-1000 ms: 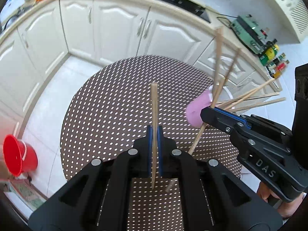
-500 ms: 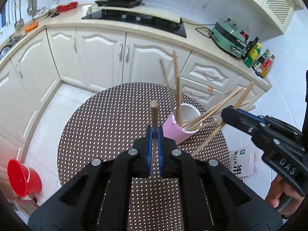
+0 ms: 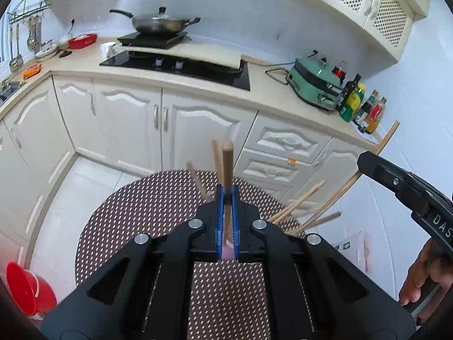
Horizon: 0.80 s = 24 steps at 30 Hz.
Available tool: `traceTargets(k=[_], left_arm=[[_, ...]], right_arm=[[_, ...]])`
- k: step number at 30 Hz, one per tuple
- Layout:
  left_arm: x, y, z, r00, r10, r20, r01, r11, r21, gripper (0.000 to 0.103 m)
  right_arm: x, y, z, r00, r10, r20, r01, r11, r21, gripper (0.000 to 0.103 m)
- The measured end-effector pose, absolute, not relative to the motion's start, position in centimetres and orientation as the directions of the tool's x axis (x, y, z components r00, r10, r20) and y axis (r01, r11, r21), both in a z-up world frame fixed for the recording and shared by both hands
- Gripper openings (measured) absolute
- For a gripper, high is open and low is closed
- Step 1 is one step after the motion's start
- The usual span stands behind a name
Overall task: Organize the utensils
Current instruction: 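Lift both chopsticks and carry them above the pink cup, then lower the chopsticks into the pink cup and open both tools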
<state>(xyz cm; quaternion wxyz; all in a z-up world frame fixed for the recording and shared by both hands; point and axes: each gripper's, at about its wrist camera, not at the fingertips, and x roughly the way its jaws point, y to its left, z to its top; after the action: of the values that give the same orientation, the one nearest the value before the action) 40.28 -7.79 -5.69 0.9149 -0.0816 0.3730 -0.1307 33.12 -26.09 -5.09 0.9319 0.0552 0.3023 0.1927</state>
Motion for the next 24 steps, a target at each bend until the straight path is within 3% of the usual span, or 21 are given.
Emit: traceTargets(k=[13,24], left_arm=[[42.3,-9.3,-5.3,0.709,-0.353,-0.61,0.221,0.933,-0.283,0.005],[42.5,-10.0,-9.4,0.655,-0.35,-0.67,0.229,0.936,-0.266,0.005]], right_arm=[[35.0,-25.9,-5.9,0.781,0.347,-0.519,-0.299,0.938,0.177,0.004],[35.0,-25.1,-8.4,0.751,0.345,-0.563,-0.302,0.938,0.172,0.004]])
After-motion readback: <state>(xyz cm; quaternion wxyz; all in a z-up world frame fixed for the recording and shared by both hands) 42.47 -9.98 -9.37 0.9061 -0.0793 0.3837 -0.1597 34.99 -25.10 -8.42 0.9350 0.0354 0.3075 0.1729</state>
